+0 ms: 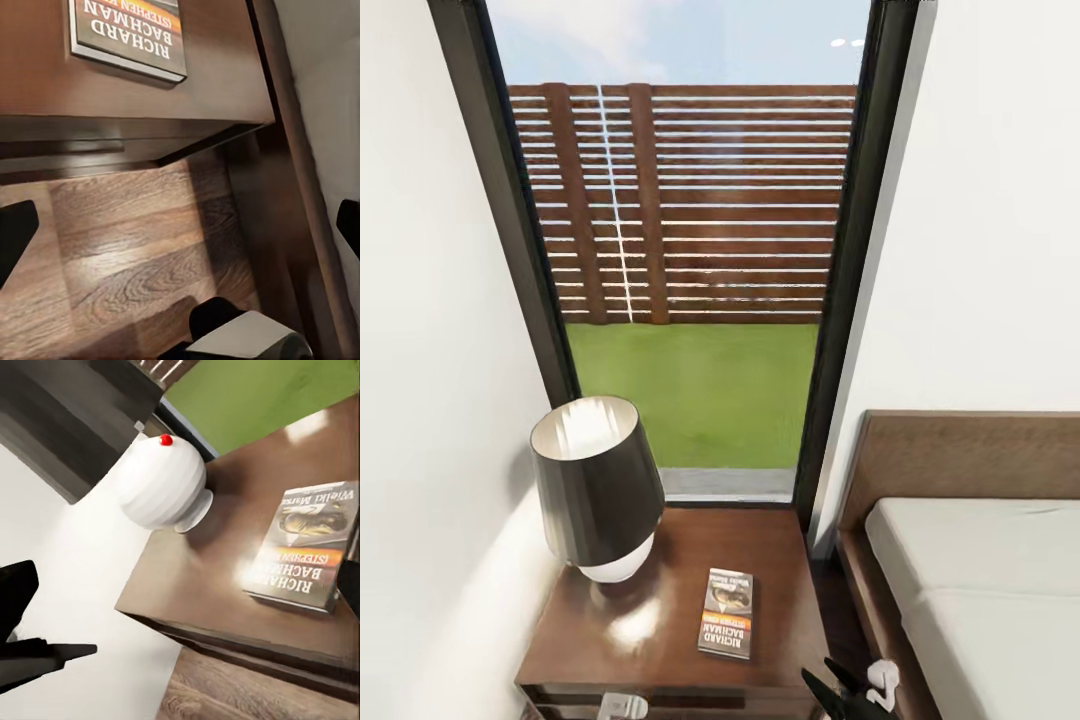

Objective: In the bedroom, move the book from the bed onto either nightstand, and place the two sandals side by side next to the bed.

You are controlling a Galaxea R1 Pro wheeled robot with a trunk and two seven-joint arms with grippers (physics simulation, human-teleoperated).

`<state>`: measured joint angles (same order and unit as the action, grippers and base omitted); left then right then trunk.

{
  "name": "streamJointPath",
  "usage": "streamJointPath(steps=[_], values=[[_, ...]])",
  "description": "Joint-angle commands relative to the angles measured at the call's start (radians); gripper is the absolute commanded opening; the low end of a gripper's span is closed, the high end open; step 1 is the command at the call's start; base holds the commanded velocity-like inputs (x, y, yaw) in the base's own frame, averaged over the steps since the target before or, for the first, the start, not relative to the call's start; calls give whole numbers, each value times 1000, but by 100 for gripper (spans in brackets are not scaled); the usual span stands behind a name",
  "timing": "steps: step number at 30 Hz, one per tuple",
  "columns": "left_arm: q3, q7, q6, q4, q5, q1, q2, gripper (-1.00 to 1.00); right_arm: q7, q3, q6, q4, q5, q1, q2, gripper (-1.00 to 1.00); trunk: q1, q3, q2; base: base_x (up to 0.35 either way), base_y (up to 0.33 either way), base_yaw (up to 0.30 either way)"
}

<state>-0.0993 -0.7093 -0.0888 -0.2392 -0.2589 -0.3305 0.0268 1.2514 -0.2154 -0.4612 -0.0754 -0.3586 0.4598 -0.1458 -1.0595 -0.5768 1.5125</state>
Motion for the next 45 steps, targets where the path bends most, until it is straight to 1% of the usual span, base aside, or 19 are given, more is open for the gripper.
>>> streamJointPath(steps=[1, 3, 5, 7, 15, 17, 18, 20, 21, 22, 28, 29, 33, 35, 37, 38, 41, 42, 45], values=[[-8, 0, -14, 14, -6, -1, 1, 100, 3, -7, -19, -5, 4, -2, -14, 100, 4, 2, -7, 0, 0, 0], [-8, 0, -21, 44, -6, -1, 1, 100, 3, -7, -33, -6, 3, -43, -46, 100, 12, 9, -21, 0, 0, 0], [-8, 0, -29, 65, -6, -1, 1, 100, 3, -7, -38, -6, 3, -79, -61, 100, 19, 15, -35, 0, 0, 0], [-8, 1, -71, 105, -7, -1, 2, 100, 1, -7, -45, -7, 3, -109, -71, 100, 27, 21, -49, 0, 0, 0], [-8, 1, -137, 202, -8, -1, 7, 100, 0, -7, -90, -7, 2, -175, -78, 100, 58, 46, -105, 0, 0, 0], [-8, 1, -150, 212, -9, -1, 10, 100, 0, -7, -95, -7, 2, -180, -78, 100, 65, 52, -119, 0, 0, 0], [-8, 1, -157, 217, -10, 3, 17, 100, 0, -7, -98, -7, 2, -205, -78, 100, 69, 56, -126, 0, 0, 0], [-8, 1, -159, 218, -10, 10, 20, 100, 0, -7, -98, -7, 3, -219, -78, 100, 77, 62, -140, 0, 0, 0], [-8, 29, -161, 219, -10, 29, 30, 100, 0, -7, -99, -7, 2, -231, -78, 100, 81, 65, -147, 0, 0, 0], [-8, 47, -161, 220, -10, 33, 31, 100, -1, -7, -99, -7, 2, -232, -78, 100, 85, 68, -154, 0, 0, 0], [-8, 124, -161, 220, -10, 59, 33, 100, -6, -7, -101, -8, 3, -241, -77, 100, 108, 87, -196, 0, 0, 0], [-9, 138, -160, 220, -10, 64, 33, 100, -8, -7, -101, -8, 3, -259, -77, 100, 111, 90, -203, 0, 0, 0], [-9, 183, -159, 221, -9, 77, 32, 100, -19, -7, -102, -7, 3, -288, -77, 100, 127, 103, -231, 0, 0, 0], [-10, 229, -159, 221, -8, 89, 31, 100, -56, -7, -102, -7, 3, -293, -76, 100, 134, 109, -245, 0, 0, 0], [-10, 276, -158, 221, -7, 100, 30, 100, -138, -6, -101, -7, 3, -295, -73, 100, 142, 115, -259, 0, 0, 0], [-10, 298, -157, 221, -7, 105, 30, 100, -201, -6, -101, -7, 3, -296, -71, 100, 146, 118, -266, 0, 0, 0], [-10, 369, -156, 221, -7, 113, 29, 100, -455, -6, -95, -7, 3, -296, -68, 100, 157, 128, -287, 0, 0, 0], [-10, 392, -155, 221, -7, 116, 29, 100, -519, -6, -92, -7, 4, -297, -68, 100, 161, 131, -294, 0, 0, 0], [-11, 448, -154, 221, -6, 126, 28, 100, -600, -5, -89, -8, 4, -296, -68, 100, 173, 140, -315, 0, 0, 0]])
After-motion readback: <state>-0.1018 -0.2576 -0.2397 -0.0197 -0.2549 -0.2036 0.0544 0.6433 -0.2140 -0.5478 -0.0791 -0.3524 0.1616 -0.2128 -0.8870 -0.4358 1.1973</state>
